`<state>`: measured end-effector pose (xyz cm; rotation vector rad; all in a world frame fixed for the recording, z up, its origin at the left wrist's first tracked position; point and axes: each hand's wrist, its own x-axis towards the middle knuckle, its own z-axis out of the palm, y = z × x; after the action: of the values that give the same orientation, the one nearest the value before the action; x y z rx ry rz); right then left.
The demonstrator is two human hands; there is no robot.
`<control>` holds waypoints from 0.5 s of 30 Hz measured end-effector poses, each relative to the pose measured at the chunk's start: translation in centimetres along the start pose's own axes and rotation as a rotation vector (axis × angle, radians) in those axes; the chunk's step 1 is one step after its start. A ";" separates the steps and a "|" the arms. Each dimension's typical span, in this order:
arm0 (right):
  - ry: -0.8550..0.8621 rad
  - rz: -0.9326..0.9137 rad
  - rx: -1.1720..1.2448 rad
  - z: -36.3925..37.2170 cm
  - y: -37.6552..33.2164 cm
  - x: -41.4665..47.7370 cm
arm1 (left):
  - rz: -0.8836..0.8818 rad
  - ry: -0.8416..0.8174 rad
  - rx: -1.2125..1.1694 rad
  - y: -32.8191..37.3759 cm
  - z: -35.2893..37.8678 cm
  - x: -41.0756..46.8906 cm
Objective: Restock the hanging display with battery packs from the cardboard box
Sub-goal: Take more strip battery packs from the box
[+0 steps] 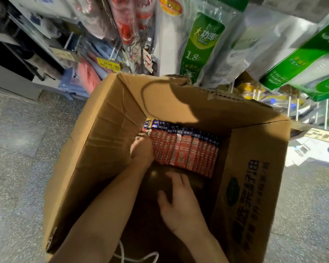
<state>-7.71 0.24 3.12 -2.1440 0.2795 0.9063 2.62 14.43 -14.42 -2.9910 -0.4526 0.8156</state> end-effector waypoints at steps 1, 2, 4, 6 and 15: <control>0.015 -0.014 0.001 -0.4 0.0 -0.2 | 0.013 0.008 0.027 0.1 -0.4 -0.1; 0.031 -0.032 0.005 -0.9 0.1 -0.5 | 0.028 0.001 0.031 0.1 -0.8 -0.2; 0.058 -0.066 0.023 -1.7 0.3 -1.3 | 0.059 -0.035 0.036 0.2 -1.7 -0.2; 0.073 -0.091 0.047 -2.5 0.5 -2.1 | 0.061 -0.071 0.033 0.2 -2.4 -0.2; 0.137 -0.136 0.102 -5.1 -0.6 -4.7 | -0.110 -0.170 -0.349 -2.1 -9.7 -5.9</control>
<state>-8.21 -3.52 8.93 -2.1059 0.2390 0.6560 2.03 15.43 -2.89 -3.1776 -0.8378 1.0883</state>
